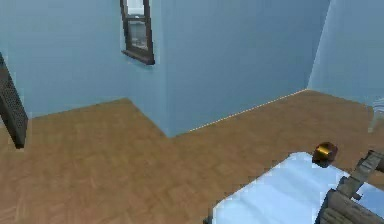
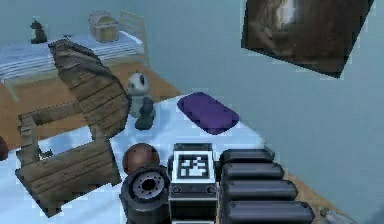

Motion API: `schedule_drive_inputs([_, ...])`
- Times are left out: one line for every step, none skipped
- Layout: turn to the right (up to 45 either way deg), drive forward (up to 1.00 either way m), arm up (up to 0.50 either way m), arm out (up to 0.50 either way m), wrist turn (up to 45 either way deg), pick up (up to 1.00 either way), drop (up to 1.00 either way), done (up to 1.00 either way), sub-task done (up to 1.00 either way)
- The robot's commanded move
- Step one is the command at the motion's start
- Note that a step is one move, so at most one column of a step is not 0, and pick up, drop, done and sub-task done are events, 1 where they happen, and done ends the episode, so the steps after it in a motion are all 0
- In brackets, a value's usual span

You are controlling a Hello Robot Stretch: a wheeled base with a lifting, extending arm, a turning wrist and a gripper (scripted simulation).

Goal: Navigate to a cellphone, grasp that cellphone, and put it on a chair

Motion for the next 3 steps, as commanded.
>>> schedule_drive_inputs([-45.0,0.0,0.0,0.0,0.0,0.0,0.0,0.0,0.0])
schedule_drive_inputs([-45.0,0.0,0.0,0.0,0.0,0.0,0.0,0.0,0.0])
schedule_drive_inputs([-33.0,0.0,0.0,0.0,0.0,0.0,0.0,0.0,0.0])
